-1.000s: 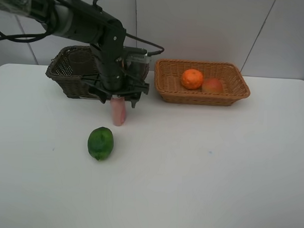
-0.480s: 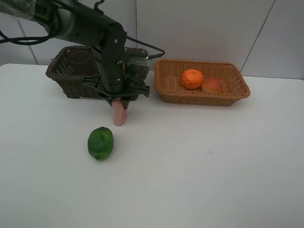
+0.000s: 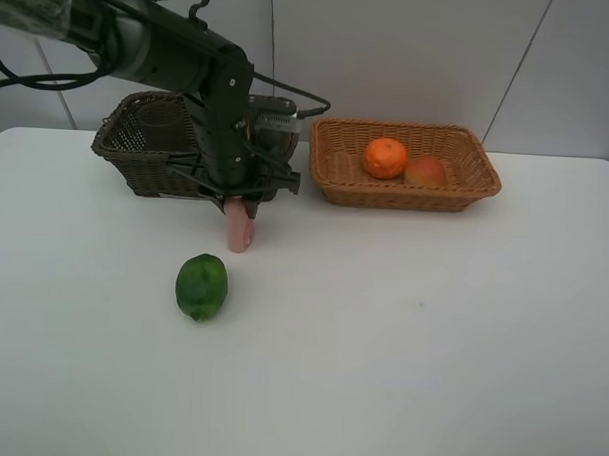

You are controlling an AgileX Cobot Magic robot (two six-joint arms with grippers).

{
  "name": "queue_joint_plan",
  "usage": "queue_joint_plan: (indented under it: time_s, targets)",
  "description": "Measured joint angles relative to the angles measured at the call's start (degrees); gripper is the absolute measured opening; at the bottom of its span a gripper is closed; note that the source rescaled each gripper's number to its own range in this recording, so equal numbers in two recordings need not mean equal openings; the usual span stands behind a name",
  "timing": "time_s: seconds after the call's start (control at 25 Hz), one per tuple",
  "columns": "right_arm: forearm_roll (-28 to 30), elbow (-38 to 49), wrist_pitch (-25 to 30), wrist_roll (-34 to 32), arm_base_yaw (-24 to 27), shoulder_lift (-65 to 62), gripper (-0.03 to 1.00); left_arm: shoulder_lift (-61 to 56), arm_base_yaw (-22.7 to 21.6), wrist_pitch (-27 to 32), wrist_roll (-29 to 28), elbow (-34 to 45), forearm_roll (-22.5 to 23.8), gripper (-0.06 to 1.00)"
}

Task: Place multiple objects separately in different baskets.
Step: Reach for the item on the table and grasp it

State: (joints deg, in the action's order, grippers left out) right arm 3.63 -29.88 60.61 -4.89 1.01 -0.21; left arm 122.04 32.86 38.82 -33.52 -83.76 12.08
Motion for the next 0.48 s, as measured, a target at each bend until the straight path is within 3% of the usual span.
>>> queue_joint_plan:
  time_s: [0.48]
  targets:
    - [0.0,0.0,0.0,0.0,0.0,0.0,0.88,0.1,0.0,1.9,-0.1,-1.3,0.0,0.43]
